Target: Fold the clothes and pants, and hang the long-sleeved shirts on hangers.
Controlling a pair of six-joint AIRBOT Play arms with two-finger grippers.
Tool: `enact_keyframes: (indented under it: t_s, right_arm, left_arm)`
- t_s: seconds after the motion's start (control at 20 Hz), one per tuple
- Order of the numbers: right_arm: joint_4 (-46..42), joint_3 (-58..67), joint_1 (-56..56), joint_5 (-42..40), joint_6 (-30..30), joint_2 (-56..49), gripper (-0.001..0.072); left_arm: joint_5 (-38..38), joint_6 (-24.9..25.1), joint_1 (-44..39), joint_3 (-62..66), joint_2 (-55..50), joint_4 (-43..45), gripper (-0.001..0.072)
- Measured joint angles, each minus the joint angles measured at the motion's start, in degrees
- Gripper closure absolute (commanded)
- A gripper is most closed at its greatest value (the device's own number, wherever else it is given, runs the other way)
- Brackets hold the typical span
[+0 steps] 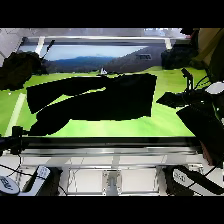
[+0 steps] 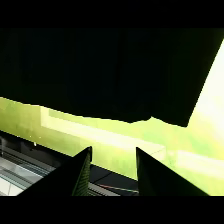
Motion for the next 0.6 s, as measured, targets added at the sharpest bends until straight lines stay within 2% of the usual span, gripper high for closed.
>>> enact_keyframes:
  t_s: [0.3, 0.45, 0.6]
  right_arm:
    - [-0.13, 0.00, 0.00, 0.20, -0.26, 0.04, 0.0394]
    - [-0.15, 0.00, 0.00, 0.22, -0.26, 0.04, 0.0394]
    - [-0.13, 0.00, 0.00, 0.22, -0.26, 0.04, 0.0394]
  left_arm:
    - [-6.12, 9.73, 11.52, -0.04, -3.19, -5.20, 0.0228]
    - [-9.66, 17.49, 18.32, -0.02, -6.27, -13.14, 0.0228]
    - [-12.87, 23.82, 21.75, -0.04, -11.43, -19.21, 0.0228]
